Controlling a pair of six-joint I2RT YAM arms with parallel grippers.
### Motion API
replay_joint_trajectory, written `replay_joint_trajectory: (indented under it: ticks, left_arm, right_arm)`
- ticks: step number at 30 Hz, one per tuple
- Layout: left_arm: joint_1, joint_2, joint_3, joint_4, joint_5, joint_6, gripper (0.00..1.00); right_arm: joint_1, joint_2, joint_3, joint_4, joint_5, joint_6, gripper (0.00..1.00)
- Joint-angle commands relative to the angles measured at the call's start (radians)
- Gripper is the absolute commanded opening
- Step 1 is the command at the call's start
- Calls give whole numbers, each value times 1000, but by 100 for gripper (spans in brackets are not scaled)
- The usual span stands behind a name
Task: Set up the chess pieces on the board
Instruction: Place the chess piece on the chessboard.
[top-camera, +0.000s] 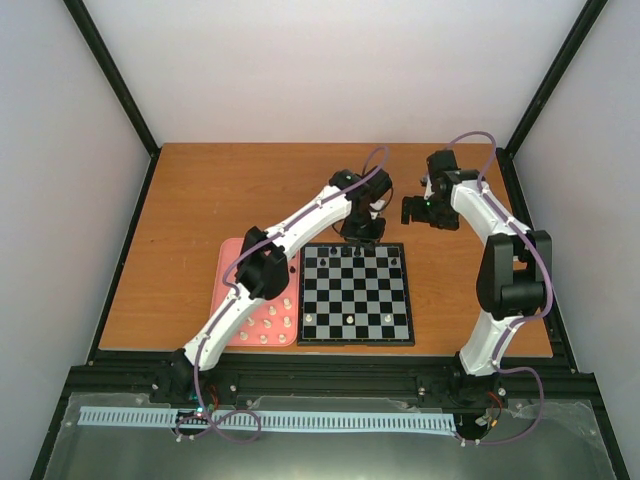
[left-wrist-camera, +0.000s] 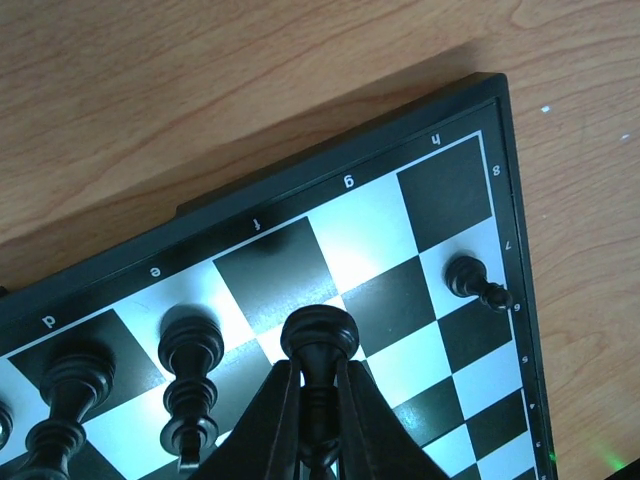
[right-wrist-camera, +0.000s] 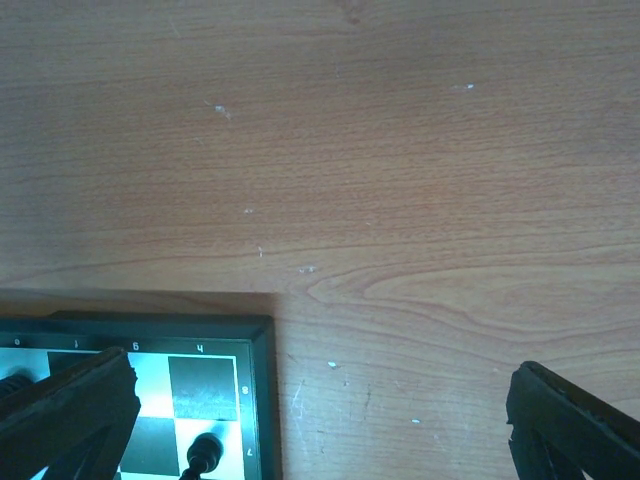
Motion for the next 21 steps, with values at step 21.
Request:
replay_joint_trajectory:
  ticks: [21]
  left_arm:
    - [-9,50,74,-34,-10,52,19]
  right_arm:
    - [-9,40,47,4,16,1,100]
